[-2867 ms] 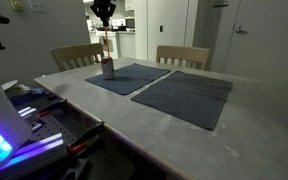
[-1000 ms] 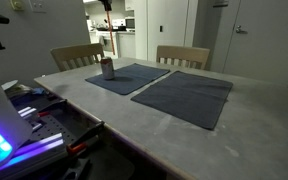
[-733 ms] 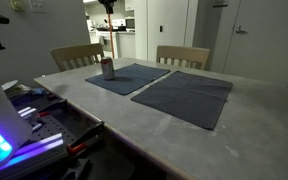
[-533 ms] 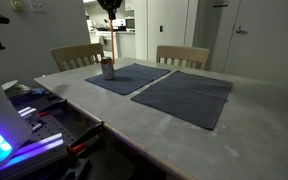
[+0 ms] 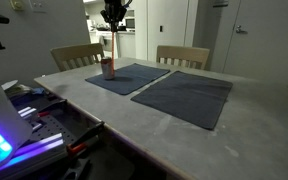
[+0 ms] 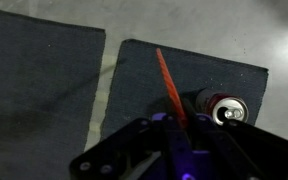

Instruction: Remove the straw from the can and put it on the table

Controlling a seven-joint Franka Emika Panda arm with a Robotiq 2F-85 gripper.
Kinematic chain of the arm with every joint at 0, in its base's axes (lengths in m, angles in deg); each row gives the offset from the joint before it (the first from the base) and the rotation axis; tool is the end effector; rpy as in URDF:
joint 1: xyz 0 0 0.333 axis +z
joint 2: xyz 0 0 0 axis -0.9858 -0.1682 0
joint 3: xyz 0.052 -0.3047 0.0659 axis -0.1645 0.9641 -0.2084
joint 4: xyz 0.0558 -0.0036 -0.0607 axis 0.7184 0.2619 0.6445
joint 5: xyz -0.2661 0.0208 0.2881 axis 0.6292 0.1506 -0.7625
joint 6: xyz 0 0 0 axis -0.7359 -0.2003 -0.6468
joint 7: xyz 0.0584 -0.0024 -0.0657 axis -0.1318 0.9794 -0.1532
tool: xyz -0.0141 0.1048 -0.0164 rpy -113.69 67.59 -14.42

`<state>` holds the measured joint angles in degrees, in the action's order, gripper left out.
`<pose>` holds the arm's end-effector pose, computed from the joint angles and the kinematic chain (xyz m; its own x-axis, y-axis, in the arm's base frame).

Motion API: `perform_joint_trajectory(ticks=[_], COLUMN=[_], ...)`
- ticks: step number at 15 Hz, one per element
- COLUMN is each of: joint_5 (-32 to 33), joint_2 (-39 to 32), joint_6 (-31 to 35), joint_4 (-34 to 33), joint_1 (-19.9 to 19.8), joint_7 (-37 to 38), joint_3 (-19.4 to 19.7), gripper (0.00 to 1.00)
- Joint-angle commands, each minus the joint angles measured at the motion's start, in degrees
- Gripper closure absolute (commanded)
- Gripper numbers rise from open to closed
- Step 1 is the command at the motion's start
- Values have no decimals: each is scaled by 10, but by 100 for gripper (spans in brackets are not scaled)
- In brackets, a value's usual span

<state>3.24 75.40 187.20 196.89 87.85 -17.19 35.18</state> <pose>0.5166 0.1150 0.3938 0.9499 0.2142 -0.2274 0.2437 -0.9635 0.1104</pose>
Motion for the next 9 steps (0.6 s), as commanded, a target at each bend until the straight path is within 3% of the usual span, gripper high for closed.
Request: perform_joint_trajectory(ticks=[1,9], joint_5=[-4,3], joint_2=[-46,-131], joint_6=[-15,3], joint_4=[-47,-133], joint_1=[-7,-9], joint_7=[-23,-53], joint_3=[2,10], gripper=[98,98])
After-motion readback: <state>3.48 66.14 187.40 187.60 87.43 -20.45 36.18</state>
